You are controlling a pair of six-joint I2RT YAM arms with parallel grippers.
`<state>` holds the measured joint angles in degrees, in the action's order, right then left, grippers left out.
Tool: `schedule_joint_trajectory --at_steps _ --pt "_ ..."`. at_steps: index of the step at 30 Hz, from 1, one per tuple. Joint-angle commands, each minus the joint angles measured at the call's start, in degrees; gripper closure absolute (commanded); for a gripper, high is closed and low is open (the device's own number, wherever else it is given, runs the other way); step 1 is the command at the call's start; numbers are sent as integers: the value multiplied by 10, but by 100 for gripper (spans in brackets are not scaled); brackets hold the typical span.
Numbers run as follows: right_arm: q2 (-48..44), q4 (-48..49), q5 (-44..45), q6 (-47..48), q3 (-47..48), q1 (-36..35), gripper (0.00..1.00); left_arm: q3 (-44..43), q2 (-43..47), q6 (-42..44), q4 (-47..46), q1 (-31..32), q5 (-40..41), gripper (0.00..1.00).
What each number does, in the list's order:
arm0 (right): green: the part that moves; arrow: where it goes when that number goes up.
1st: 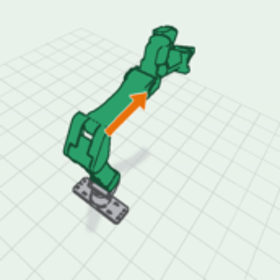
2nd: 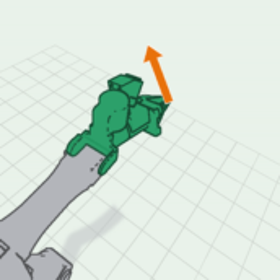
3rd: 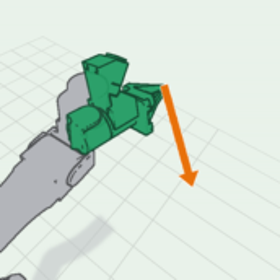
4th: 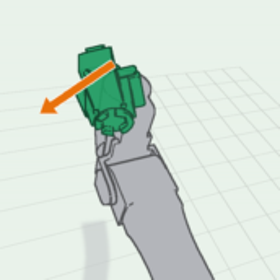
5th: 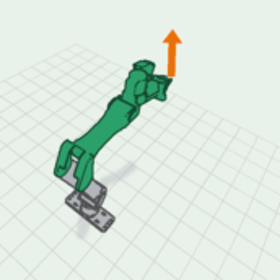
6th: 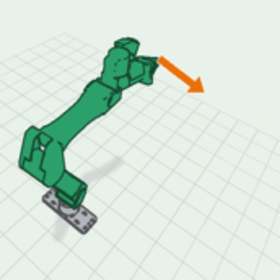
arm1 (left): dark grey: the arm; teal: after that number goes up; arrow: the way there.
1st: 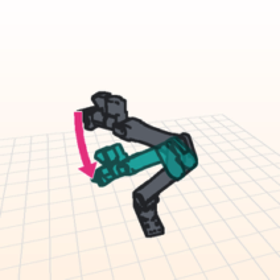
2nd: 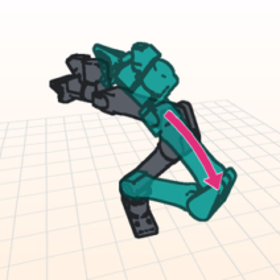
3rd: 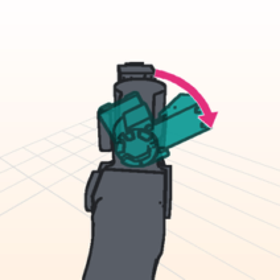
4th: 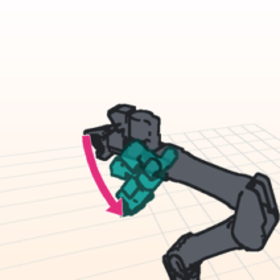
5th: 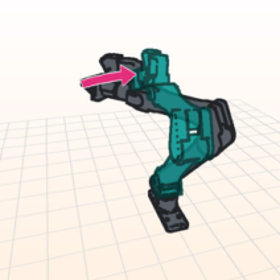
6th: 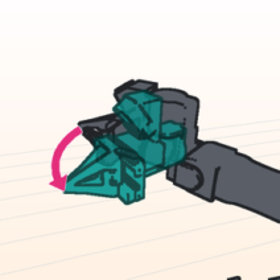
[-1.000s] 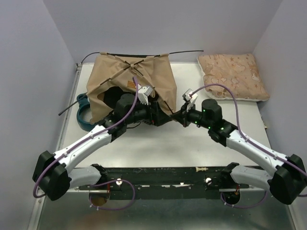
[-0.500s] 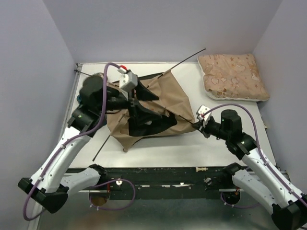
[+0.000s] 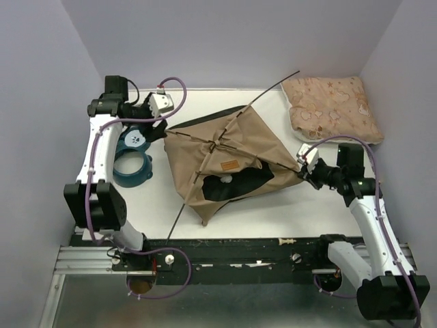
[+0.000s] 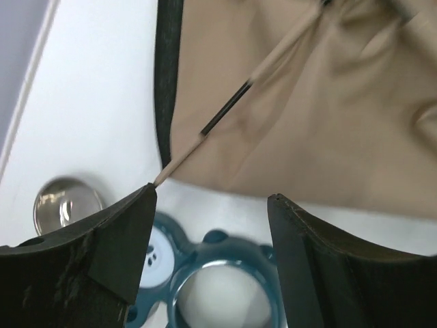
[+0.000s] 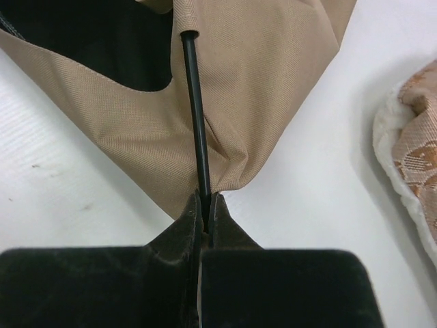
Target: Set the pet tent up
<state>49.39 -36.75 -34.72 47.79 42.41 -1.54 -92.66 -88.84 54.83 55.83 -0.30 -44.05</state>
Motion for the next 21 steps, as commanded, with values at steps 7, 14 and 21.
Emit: schedule_joint_trajectory --at_steps 7,14,21 --pt "106 -98 -95 238 71 149 99 -14 -121 332 86 -98 13 14" --pt "214 -163 -111 349 132 218 99 34 -157 348 5 -100 17 17" --pt "252 -195 -130 401 144 223 99 39 -201 368 -32 -70 42 35"
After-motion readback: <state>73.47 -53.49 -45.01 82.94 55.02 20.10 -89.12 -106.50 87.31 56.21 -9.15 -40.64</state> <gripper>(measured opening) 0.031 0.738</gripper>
